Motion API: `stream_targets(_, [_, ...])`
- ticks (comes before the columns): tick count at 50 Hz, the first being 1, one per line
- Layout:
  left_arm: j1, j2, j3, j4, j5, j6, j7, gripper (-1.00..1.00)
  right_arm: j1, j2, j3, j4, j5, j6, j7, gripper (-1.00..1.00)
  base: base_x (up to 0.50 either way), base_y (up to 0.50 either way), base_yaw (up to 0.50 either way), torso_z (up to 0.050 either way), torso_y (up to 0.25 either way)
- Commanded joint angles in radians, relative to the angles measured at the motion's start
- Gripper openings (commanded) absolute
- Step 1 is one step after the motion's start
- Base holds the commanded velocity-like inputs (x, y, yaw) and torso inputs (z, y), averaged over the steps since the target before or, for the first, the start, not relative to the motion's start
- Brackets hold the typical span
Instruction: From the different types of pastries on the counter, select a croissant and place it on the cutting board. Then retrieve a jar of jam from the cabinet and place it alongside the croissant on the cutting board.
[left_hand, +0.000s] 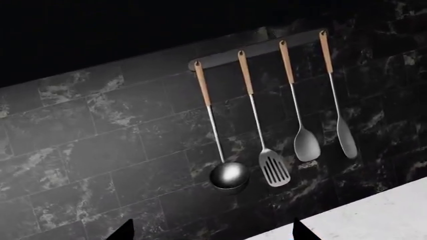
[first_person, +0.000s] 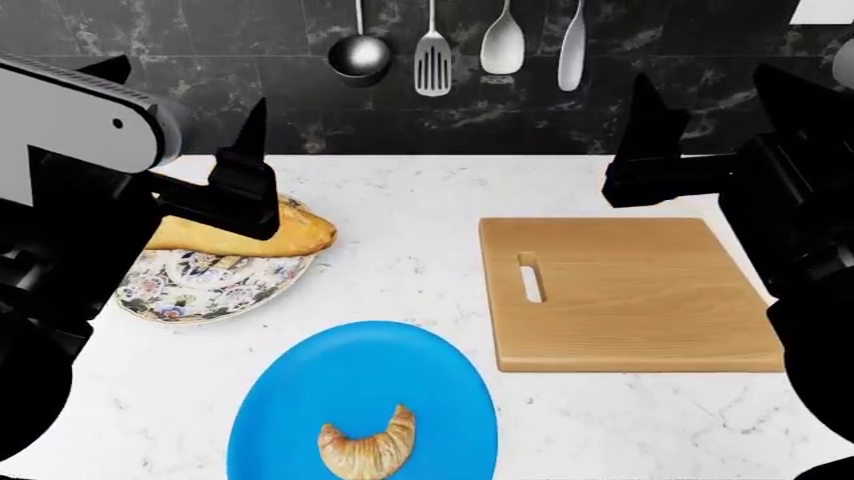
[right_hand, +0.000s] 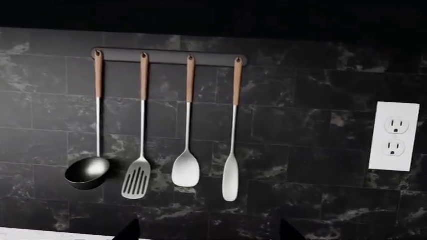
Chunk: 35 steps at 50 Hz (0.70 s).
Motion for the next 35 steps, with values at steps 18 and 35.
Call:
stream_targets(18, [-0.109, -0.272, 0.298, -0.039, -0.34, 0.089, 0.172, 1.0, -0.02, 0.028, -0.045, 0.017, 0.015, -0.038, 0.043, 1.0, 0.0, 0.0, 0.0, 0.0, 0.0])
stream_targets(35, [-0.21, -0.31, 0.397, -0.192, -0.369, 0.096, 0.327, 1.0, -0.046, 0.046, -0.069, 0.022, 0.011, -0.067, 0.048, 1.0, 0.0, 0.0, 0.0, 0.0, 0.0])
